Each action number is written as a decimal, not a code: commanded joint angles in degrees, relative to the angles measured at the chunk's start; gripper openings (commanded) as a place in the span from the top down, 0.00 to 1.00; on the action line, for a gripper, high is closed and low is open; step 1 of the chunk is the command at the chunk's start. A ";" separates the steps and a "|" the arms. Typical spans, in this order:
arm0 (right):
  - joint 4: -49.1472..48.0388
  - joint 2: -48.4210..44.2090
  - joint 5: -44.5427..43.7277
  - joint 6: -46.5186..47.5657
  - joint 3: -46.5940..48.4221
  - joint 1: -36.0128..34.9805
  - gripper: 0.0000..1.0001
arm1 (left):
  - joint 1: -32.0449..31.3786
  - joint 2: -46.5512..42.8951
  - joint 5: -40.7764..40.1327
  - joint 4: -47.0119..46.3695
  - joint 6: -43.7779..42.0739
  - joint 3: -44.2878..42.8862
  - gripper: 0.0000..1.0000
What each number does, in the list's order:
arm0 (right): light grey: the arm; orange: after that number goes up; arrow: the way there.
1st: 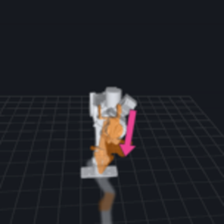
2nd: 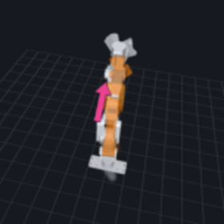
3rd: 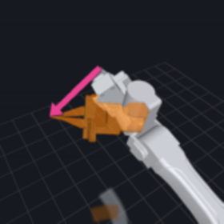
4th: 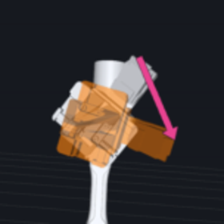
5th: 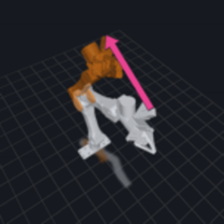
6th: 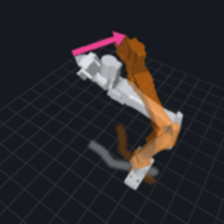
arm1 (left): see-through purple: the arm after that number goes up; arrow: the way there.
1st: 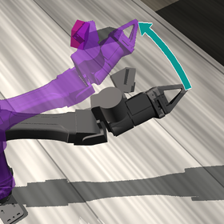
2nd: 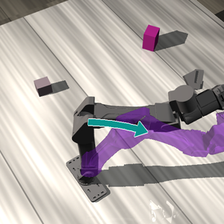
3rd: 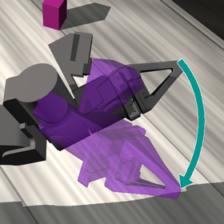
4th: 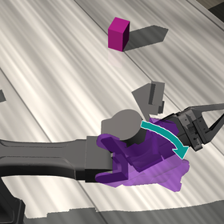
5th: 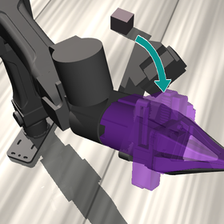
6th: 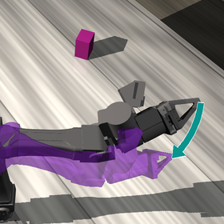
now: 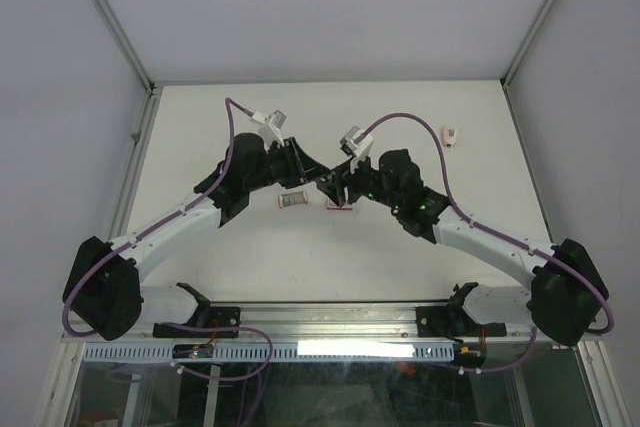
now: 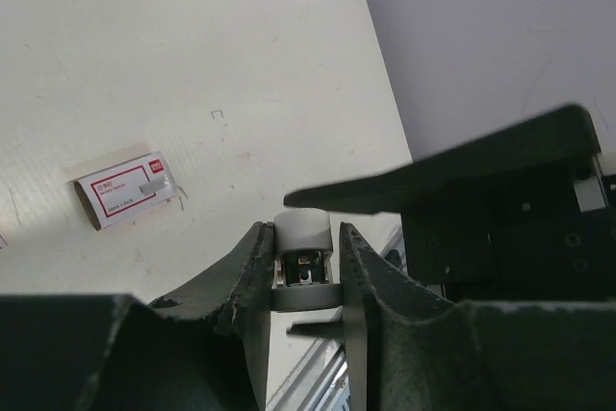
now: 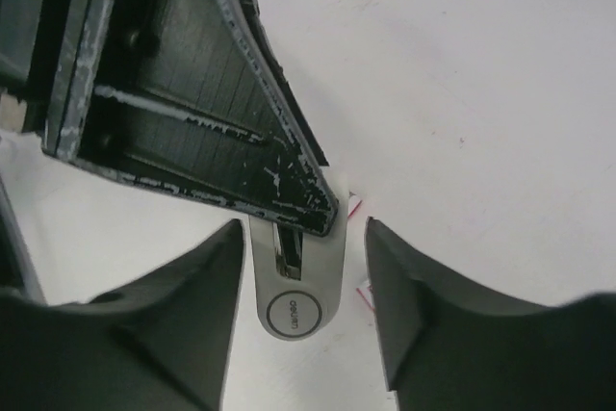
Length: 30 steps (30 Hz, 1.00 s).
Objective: Load the staples into the stapler
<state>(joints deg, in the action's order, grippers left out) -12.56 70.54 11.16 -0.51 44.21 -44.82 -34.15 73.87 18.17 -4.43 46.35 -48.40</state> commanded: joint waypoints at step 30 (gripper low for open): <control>-1.02 -3.03 50.20 -25.39 6.51 15.57 0.35 | -0.71 -12.38 20.78 -23.52 -5.06 6.47 1.00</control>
<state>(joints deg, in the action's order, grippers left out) -8.71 66.85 57.04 -23.31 48.97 -28.58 -34.52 62.94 33.82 -21.91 41.34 -41.21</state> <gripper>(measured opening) 0.697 0.283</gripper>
